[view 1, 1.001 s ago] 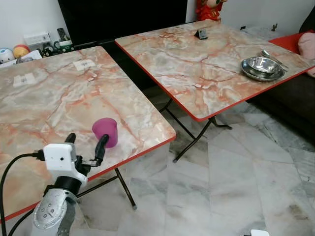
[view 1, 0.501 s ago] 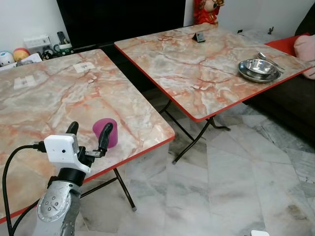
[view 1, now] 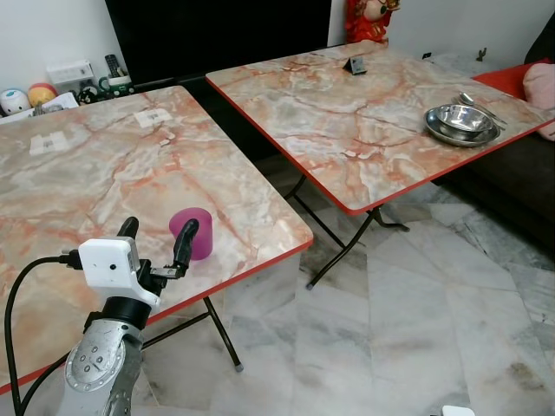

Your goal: Setting the table

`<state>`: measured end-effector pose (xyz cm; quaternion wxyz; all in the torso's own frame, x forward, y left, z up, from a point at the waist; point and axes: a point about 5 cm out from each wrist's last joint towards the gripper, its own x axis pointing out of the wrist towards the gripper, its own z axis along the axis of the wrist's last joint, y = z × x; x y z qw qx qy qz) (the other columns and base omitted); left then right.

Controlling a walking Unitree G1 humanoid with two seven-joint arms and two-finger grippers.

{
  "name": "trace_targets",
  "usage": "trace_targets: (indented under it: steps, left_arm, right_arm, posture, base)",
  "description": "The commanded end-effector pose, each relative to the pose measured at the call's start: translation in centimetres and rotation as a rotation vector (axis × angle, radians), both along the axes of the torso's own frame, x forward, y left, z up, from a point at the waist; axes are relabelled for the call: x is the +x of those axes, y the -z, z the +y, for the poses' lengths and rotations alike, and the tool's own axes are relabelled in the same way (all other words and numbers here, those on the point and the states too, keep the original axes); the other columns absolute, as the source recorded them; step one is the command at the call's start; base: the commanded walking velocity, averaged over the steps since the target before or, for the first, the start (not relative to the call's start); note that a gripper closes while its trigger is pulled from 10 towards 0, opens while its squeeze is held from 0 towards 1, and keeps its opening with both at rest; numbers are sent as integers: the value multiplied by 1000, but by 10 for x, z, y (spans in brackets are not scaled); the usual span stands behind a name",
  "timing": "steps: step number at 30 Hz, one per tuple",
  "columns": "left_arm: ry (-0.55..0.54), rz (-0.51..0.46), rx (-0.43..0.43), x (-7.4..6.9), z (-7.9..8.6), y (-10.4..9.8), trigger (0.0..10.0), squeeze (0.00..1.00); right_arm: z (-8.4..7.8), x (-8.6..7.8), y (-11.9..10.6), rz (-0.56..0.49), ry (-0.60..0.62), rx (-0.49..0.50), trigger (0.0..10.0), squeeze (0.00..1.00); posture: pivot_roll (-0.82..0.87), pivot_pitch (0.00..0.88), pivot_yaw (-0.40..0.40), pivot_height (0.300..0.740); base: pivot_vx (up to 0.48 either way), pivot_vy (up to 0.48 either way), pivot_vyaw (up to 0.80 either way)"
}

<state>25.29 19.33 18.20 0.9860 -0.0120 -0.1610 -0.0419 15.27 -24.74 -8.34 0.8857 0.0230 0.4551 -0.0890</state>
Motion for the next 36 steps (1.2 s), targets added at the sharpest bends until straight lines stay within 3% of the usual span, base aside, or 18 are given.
trace_targets:
  steps: [1,13,19,27,33,36]
  left_arm:
    - [-3,-2,2,-1,1,-2,10000,0]
    - [-1,-3,-4,0,0,-3,10000,0]
    - [5,5,0,-1,0,-2,10000,0]
    - [77,84,41,-9,-2,10,10000,0]
    - [-30,72,22,-12,15,12,10000,0]
    - [-33,68,22,-11,15,11,10000,0]
  right_arm:
    - [-2,-3,1,7,13,0,10000,0]
    - [-3,-2,0,6,11,-1,10000,0]
    - [-3,-2,0,7,10,-2,10000,0]
    - [-3,-3,0,7,11,-3,10000,0]
    - [-3,-2,0,6,11,-4,10000,0]
    - [-3,-2,0,6,10,-5,10000,0]
  posture:
    - [101,94,-36,740]
    - [101,106,-39,740]
    - [103,109,-41,740]
    - [108,117,-41,740]
    - [109,119,-43,740]
    - [109,119,-44,740]
  base:
    - [304,0,0]
    - [327,0,0]
    - [0,0,0]
    - [0,0,0]
    - [0,0,0]
    - [0,0,0]
